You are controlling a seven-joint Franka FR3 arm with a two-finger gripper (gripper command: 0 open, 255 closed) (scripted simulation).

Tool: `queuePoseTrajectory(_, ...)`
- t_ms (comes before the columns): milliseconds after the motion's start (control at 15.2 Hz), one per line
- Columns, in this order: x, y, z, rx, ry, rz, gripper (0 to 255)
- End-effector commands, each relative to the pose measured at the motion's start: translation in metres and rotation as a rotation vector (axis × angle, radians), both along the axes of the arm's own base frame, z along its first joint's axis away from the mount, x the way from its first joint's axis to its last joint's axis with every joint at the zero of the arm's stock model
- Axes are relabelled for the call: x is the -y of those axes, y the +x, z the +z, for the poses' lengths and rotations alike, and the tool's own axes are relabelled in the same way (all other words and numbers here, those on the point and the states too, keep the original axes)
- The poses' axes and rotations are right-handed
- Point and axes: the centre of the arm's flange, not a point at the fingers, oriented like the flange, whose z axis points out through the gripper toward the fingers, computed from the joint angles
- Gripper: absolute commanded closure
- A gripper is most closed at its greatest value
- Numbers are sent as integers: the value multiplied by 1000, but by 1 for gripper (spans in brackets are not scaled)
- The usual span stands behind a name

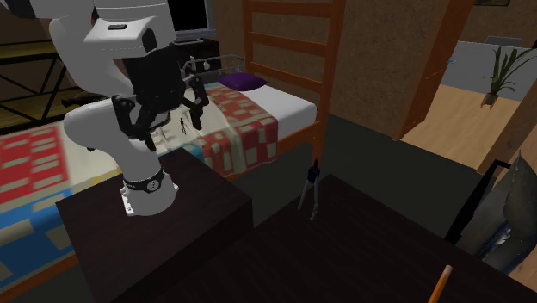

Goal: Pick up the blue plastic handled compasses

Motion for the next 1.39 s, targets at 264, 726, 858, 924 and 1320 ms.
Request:
queuePoseTrajectory(264, -17, 37, -10, 78, 10, 55, 0)
queuePoseTrajectory(726, -52, 100, -21, 216, 28, 150, 0)
queuePoseTrajectory(858, -63, 118, -23, 255, 33, 178, 0)
queuePoseTrajectory(924, -69, 126, -23, 274, 35, 191, 0)
queuePoseTrajectory(1320, -105, 177, -22, 392, 50, 273, 0)
